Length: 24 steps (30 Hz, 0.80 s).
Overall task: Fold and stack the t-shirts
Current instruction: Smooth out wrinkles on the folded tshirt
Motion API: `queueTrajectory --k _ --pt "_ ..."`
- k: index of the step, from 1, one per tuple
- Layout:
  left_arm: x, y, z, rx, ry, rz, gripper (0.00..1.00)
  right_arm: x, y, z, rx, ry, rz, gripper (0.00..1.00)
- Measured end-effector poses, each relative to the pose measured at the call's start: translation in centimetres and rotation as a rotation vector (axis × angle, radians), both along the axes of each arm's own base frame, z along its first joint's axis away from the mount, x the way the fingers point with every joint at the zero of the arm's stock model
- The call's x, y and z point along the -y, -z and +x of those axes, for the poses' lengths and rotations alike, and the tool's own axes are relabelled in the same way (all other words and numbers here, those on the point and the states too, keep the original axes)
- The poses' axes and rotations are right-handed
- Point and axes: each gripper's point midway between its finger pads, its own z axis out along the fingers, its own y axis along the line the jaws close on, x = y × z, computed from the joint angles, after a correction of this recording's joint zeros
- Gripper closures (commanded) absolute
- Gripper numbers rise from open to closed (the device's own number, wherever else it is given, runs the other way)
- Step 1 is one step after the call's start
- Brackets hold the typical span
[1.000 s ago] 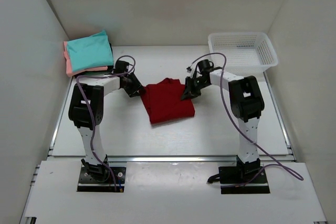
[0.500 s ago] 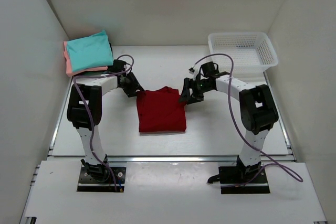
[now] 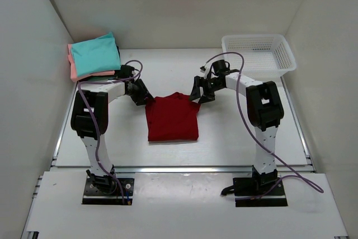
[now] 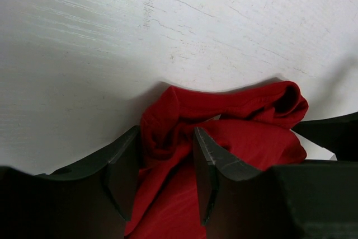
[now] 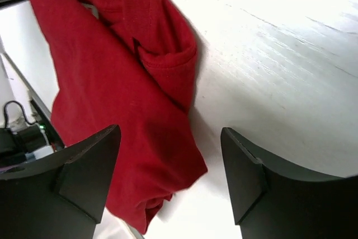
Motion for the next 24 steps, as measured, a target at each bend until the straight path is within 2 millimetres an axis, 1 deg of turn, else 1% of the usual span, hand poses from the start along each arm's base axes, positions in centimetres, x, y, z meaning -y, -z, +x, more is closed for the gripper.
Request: queueTrajectory --k 1,2,3,4,8,9,12,15,20,24 --pt "0.0 0.0 0.0 0.000 0.000 0.000 0.48 -0.1 0.3 -0.1 -0.005 -0.008 -0.012 0.36" --pt "0.0 0.0 0.0 0.000 0.000 0.000 0.49 -0.2 0.4 -0.2 -0.001 -0.019 -0.022 0.39" --pt "0.0 0.0 0.0 0.001 0.001 0.001 0.48 -0.4 0.6 -0.4 0.003 -0.033 -0.031 0.47" --pt "0.0 0.0 0.0 0.001 0.001 0.001 0.48 -0.5 0.7 -0.6 0.007 -0.047 -0.035 0.62" --pt "-0.2 0.0 0.0 0.002 0.002 0.003 0.49 -0.9 0.7 -1.5 -0.002 -0.093 -0.024 0.94" --pt "-0.2 0.1 0.0 0.003 0.003 0.004 0.49 -0.8 0.7 -1.7 -0.003 -0.100 -0.023 1.00" --pt "-0.2 0.2 0.0 -0.001 0.006 0.006 0.48 -0.7 0.6 -1.8 0.007 -0.124 -0.017 1.00" --pt "-0.2 0.5 -0.1 -0.006 0.011 0.009 0.49 -1.0 -0.1 -1.9 0.052 -0.170 0.007 1.00" --pt "-0.2 0.3 0.0 -0.006 0.012 0.009 0.49 -1.5 -2.7 -2.0 0.176 -0.265 0.051 1.00" --pt "-0.2 0.5 -0.1 -0.011 0.018 0.011 0.49 -2.7 -5.2 -1.6 0.278 -0.330 0.087 1.00"
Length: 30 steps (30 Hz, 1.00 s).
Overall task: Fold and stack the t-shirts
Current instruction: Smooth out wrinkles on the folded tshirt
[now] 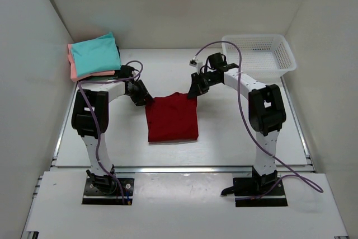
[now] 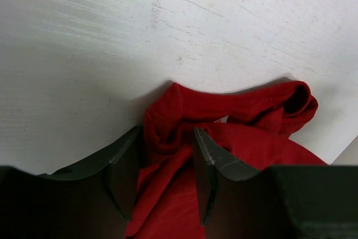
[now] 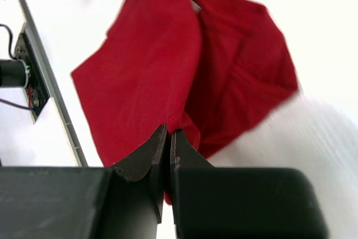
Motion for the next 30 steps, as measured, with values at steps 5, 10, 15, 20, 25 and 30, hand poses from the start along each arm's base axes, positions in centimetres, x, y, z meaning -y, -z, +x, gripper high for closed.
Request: queueTrajectory --k 5,10,15,20,25,30 --pt "-0.1 0.1 0.0 -0.005 0.003 -0.002 0.49 -1.5 -1.8 -0.1 0.067 -0.062 0.061 1.00" --pt "-0.2 0.1 0.0 -0.009 0.003 -0.006 0.49 -3.0 -4.3 -0.5 0.116 -0.142 0.163 1.00" --pt "-0.4 0.1 0.0 -0.012 0.001 -0.007 0.49 -3.6 -7.0 -2.0 0.131 -0.214 0.284 1.00" --pt "-0.5 0.1 0.0 -0.016 0.003 -0.005 0.49 -4.0 -9.6 -2.9 0.179 -0.272 0.383 1.00" --pt "-0.6 0.1 0.0 -0.016 0.002 -0.005 0.48 -3.9 -8.4 -1.9 0.192 -0.258 0.395 1.00" --pt "-0.8 -0.1 0.2 -0.014 -0.013 -0.010 0.47 -3.6 -5.0 -0.4 0.145 -0.219 0.375 1.00"
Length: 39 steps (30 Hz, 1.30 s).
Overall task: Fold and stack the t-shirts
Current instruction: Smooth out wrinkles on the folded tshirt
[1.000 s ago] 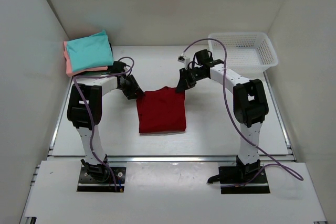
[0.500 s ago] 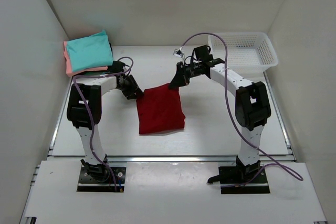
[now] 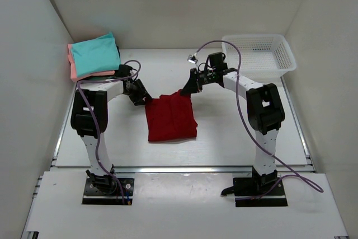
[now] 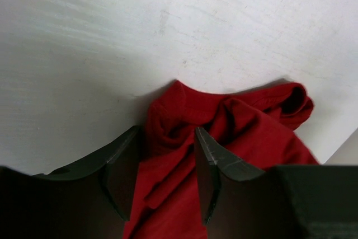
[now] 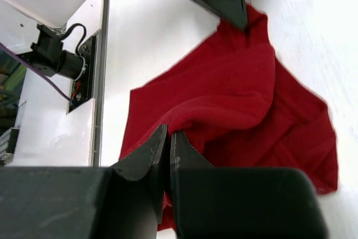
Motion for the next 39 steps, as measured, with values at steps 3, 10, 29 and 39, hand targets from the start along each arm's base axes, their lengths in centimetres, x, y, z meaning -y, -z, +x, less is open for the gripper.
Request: queueTrajectory --k 3,10,29,39 --pt "-0.2 -0.7 0.8 0.022 -0.027 -0.026 0.46 0.4 1.5 -0.1 -0.037 0.015 -0.018 1.00" --pt "1.4 -3.2 3.6 0.139 -0.042 -0.145 0.46 0.5 1.7 0.2 -0.025 0.023 -0.010 1.00" --pt "5.7 -5.8 7.6 0.244 0.100 -0.110 0.47 0.6 2.9 -0.4 -0.076 0.037 -0.011 1.00" --pt "7.6 -1.7 3.9 0.088 0.188 -0.077 0.61 0.8 2.7 0.0 -0.071 0.046 -0.004 1.00"
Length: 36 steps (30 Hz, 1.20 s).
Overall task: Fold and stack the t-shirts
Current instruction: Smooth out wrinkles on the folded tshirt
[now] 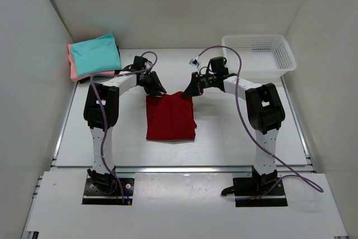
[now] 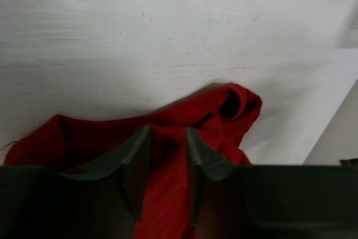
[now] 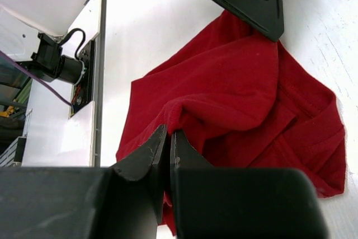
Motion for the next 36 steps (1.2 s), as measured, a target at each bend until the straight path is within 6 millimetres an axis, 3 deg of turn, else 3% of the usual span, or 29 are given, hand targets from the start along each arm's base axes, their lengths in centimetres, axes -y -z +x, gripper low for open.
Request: queueTrajectory --k 2,7,13,18,25,32,36 --pt "0.0 0.1 -0.2 -0.010 0.000 0.002 0.99 0.0 0.0 0.0 -0.001 0.001 0.000 0.99" --pt "-0.1 0.4 -0.6 -0.015 0.001 -0.005 1.00 0.0 0.1 0.0 0.002 0.001 0.002 1.00" --pt "-1.0 0.2 -2.4 -0.026 -0.017 -0.005 1.00 0.3 0.9 -0.5 -0.017 0.004 -0.006 1.00" --pt "-2.3 -3.1 -4.6 0.021 -0.055 -0.020 1.00 0.9 1.5 -1.3 -0.036 0.014 -0.024 1.00" --pt "-3.1 -8.3 -6.3 0.139 -0.085 -0.065 1.00 1.4 0.3 -1.8 0.006 0.030 -0.047 1.00" --pt "-4.5 -9.5 -8.8 0.155 -0.127 -0.077 1.00 1.2 -0.6 -2.1 0.044 0.033 -0.054 1.00" --pt "-5.7 -9.7 -9.3 0.158 -0.160 -0.074 1.00 0.7 -1.0 -1.7 0.051 0.029 -0.062 1.00"
